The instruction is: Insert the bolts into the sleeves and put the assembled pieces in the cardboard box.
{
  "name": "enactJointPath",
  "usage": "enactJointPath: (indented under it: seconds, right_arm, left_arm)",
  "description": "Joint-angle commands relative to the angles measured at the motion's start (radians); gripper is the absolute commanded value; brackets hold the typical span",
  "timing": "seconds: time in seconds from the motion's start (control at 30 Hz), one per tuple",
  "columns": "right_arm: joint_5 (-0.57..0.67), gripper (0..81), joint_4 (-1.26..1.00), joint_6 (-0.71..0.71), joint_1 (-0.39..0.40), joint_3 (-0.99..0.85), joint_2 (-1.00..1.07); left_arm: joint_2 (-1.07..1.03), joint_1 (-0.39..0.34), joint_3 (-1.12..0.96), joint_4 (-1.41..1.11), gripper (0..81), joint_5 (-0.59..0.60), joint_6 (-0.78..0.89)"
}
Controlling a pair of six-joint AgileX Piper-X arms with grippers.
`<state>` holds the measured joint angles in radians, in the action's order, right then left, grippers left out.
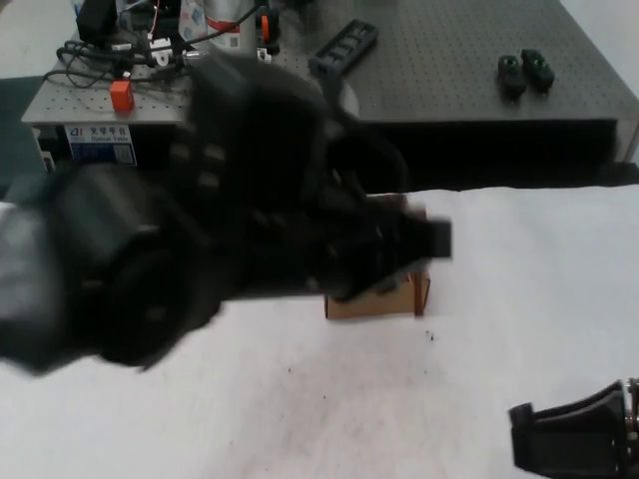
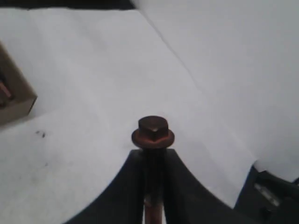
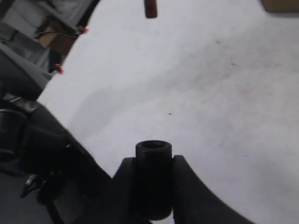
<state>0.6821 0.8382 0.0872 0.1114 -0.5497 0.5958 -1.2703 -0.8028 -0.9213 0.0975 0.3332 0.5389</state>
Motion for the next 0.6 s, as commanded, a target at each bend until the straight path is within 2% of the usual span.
enactJointPath:
  seconds: [0.0,0.17,0.3,0.47,0.57]
  right_arm:
    - [0.116,2.7,-0.100,0.058,0.059,0.001,-0.001]
    - [0.143,2.7,-0.310,0.187,0.142,0.001,0.031]
    - [0.133,2.7,-0.443,0.285,0.191,-0.001,0.078]
    - [0.023,2.7,-0.469,0.295,0.199,-0.001,0.089]
    - [0.021,2.7,-0.499,0.295,0.199,-0.001,0.089]
  left_arm:
    - [0.032,0.003,0.017,-0.036,0.7,0.044,-0.017]
    - [0.054,0.003,0.032,-0.111,0.7,0.188,0.019]
    - [0.054,0.003,0.032,-0.168,0.7,0.202,0.055]
    - [0.057,0.003,0.032,-0.190,0.7,0.202,0.068]
    - [0.057,0.003,0.032,-0.190,0.7,0.202,0.068]
